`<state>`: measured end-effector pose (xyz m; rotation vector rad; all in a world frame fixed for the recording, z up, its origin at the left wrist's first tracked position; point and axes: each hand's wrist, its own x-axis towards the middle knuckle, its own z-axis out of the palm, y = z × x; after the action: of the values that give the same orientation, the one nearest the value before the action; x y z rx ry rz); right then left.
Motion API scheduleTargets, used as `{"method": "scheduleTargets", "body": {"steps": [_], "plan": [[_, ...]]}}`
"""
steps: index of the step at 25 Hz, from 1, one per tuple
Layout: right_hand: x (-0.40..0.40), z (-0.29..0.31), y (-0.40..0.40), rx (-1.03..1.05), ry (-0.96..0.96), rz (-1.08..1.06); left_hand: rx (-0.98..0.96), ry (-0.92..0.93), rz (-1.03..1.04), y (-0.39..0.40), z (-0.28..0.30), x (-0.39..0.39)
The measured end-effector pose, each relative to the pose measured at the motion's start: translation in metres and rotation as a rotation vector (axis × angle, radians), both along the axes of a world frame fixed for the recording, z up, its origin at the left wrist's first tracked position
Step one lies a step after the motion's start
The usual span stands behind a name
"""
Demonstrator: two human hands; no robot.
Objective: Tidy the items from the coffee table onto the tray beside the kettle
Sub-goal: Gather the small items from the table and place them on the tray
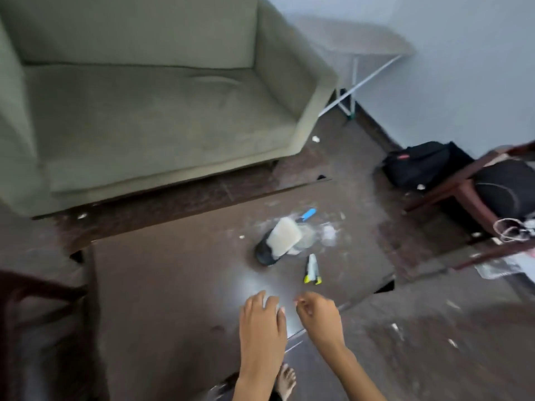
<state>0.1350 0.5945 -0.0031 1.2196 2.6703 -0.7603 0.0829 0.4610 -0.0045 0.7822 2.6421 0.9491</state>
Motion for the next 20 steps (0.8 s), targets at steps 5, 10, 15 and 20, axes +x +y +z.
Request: {"method": "scheduleTargets", "body": {"steps": [5,10,15,20], "plan": [[0.023,-0.028,0.138,0.041,-0.141,-0.086,0.022,-0.017,-0.075,0.142,-0.021,0.022],[-0.015,-0.086,0.196,0.009,-0.291,-0.022,0.030,-0.082,0.026,0.207,-0.048,0.016],[-0.045,-0.128,0.197,-0.021,-0.415,0.031,-0.017,-0.100,0.116,0.219,-0.071,0.017],[-0.040,-0.132,0.215,-0.035,-0.402,0.113,-0.067,-0.208,0.076,0.229,-0.075,0.014]]}}
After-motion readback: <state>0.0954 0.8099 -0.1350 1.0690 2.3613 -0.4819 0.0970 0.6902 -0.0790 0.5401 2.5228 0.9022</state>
